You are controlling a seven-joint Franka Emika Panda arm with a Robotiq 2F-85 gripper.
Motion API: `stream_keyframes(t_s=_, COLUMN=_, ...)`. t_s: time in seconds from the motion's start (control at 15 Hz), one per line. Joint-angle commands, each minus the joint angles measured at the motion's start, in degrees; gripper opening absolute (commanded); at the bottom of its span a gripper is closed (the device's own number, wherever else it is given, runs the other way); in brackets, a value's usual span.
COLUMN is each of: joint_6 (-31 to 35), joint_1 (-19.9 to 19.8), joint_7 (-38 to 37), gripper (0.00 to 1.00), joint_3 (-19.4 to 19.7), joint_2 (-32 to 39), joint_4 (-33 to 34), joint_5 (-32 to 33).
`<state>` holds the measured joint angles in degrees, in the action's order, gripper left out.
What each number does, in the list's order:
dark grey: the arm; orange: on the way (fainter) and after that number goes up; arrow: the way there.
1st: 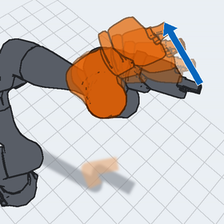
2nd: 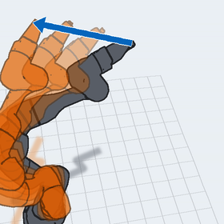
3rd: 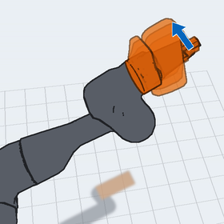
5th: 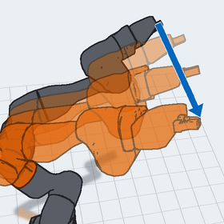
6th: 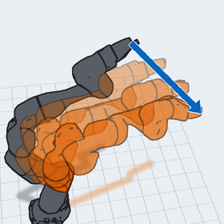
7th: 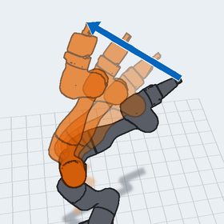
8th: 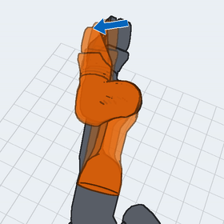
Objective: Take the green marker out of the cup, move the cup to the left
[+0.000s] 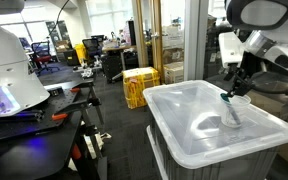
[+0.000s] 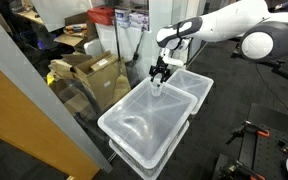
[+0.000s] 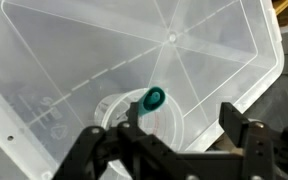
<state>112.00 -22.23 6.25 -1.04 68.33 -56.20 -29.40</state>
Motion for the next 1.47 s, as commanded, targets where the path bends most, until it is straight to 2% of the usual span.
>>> stream_keyframes(t_s=0.0, joint_6=0.45, joint_1=0.89, joint_7=-2.87, gripper=0.75, joint_3=0.94, joint_2=1.51, joint_4=2.49, joint_5=0.48)
stream_keyframes(t_s=0.27, joint_6=0.60, joint_1=0.92, joint_7=-3.46, gripper=0.44, joint_3=1.19, joint_2=1.49, joint_4=2.37, joint_5=0.35)
stream_keyframes(t_s=0.47, joint_6=0.67, joint_1=0.95, joint_7=-4.16, gripper=0.35, joint_3=1.54, joint_2=1.56, joint_4=2.45, joint_5=0.38)
stream_keyframes(t_s=0.67, joint_6=0.52, joint_1=0.88, joint_7=-5.24, gripper=0.37, joint_3=1.84, joint_2=1.57, joint_4=2.44, joint_5=0.37)
stream_keyframes(t_s=0.73, joint_6=0.65, joint_1=0.90, joint_7=-5.82, gripper=0.43, joint_3=1.98, joint_2=1.60, joint_4=2.42, joint_5=0.35)
stream_keyframes(t_s=0.8, joint_6=0.46, joint_1=0.83, joint_7=-6.20, gripper=0.42, joint_3=2.00, joint_2=1.65, joint_4=2.49, joint_5=0.35)
stream_keyframes(t_s=0.87, joint_6=0.19, joint_1=0.76, joint_7=-6.24, gripper=0.47, joint_3=2.00, joint_2=1.72, joint_4=2.60, joint_5=0.38)
stream_keyframes(t_s=0.93, joint_6=0.18, joint_1=0.79, joint_7=-6.53, gripper=0.44, joint_3=2.08, joint_2=1.79, joint_4=2.66, joint_5=0.40)
stream_keyframes(t_s=1.4, joint_6=-0.61, joint_1=0.84, joint_7=-7.69, gripper=0.41, joint_3=2.63, joint_2=2.52, joint_4=3.36, joint_5=0.54)
